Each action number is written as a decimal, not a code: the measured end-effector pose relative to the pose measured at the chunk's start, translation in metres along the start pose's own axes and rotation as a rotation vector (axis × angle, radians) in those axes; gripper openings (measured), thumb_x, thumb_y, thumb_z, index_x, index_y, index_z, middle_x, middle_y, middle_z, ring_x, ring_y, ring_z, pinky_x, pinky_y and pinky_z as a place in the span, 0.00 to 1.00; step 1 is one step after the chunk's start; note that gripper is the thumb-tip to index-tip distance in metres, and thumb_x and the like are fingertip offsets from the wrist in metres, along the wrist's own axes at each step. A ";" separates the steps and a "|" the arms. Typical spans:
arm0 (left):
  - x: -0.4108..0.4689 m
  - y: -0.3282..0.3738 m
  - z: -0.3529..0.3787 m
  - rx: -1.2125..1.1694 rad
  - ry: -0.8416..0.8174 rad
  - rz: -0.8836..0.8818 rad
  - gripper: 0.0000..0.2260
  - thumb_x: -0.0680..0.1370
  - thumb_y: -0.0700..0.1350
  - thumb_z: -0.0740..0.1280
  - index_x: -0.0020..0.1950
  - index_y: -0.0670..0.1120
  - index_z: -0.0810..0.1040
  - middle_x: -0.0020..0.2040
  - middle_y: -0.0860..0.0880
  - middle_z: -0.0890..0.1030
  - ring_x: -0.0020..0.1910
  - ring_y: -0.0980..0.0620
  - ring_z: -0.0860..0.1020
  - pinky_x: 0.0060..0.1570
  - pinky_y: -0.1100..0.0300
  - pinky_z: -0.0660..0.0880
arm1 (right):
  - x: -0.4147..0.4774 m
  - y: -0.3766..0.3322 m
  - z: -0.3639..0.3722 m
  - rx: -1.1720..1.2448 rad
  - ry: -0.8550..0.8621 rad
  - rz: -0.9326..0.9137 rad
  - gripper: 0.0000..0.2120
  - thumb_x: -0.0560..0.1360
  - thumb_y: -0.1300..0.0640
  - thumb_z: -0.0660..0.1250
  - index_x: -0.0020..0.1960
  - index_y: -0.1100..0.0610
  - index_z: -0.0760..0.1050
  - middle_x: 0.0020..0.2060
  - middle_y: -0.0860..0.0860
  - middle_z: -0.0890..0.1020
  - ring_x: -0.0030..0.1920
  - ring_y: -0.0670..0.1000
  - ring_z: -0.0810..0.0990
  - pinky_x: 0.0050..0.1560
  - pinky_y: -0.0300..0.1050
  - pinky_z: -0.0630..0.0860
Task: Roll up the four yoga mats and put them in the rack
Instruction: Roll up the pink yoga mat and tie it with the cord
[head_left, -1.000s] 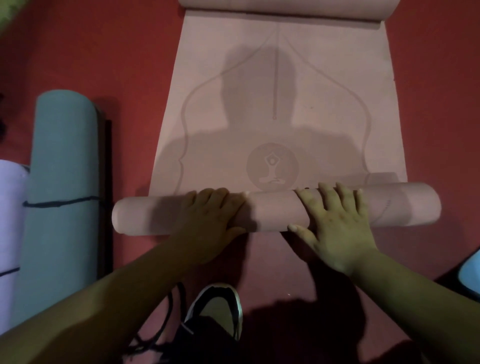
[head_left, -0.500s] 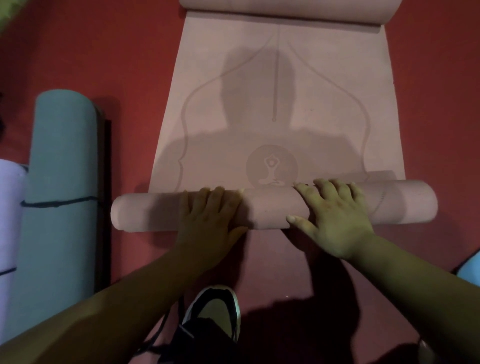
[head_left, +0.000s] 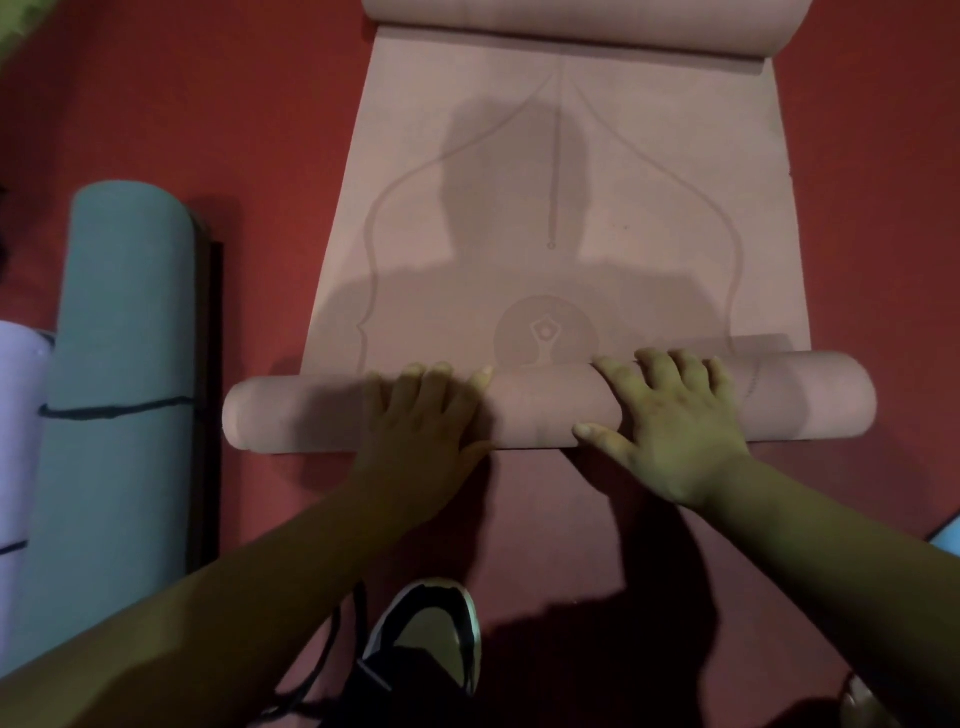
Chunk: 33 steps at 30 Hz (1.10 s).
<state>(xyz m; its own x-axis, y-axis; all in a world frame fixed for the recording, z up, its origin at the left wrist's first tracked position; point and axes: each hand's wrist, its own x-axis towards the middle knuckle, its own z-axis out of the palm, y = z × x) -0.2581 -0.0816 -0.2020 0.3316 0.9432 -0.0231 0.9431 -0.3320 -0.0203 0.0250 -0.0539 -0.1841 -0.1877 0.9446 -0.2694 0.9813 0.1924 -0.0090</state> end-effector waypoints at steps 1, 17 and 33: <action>0.001 -0.001 0.001 0.000 0.008 0.008 0.33 0.76 0.67 0.61 0.75 0.51 0.69 0.68 0.41 0.74 0.63 0.37 0.73 0.59 0.37 0.67 | 0.001 0.000 -0.001 0.005 0.004 -0.001 0.41 0.71 0.21 0.45 0.76 0.41 0.63 0.70 0.57 0.72 0.70 0.66 0.67 0.72 0.68 0.59; 0.012 -0.005 0.004 -0.022 0.042 0.008 0.34 0.74 0.69 0.61 0.76 0.52 0.68 0.68 0.41 0.73 0.64 0.37 0.72 0.62 0.38 0.68 | 0.013 -0.001 -0.003 0.009 0.019 0.031 0.42 0.70 0.20 0.46 0.76 0.42 0.64 0.70 0.58 0.71 0.70 0.66 0.66 0.72 0.68 0.58; 0.018 -0.008 0.007 0.006 0.003 0.014 0.37 0.74 0.69 0.58 0.80 0.56 0.61 0.72 0.42 0.70 0.69 0.36 0.69 0.69 0.31 0.61 | 0.026 0.003 -0.008 0.024 0.019 0.000 0.44 0.68 0.21 0.47 0.76 0.43 0.64 0.70 0.59 0.71 0.70 0.65 0.66 0.72 0.66 0.58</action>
<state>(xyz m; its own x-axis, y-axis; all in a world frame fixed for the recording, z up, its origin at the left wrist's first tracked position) -0.2601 -0.0618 -0.2095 0.3446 0.9385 -0.0202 0.9382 -0.3450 -0.0259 0.0230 -0.0262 -0.1832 -0.1882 0.9496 -0.2508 0.9820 0.1860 -0.0324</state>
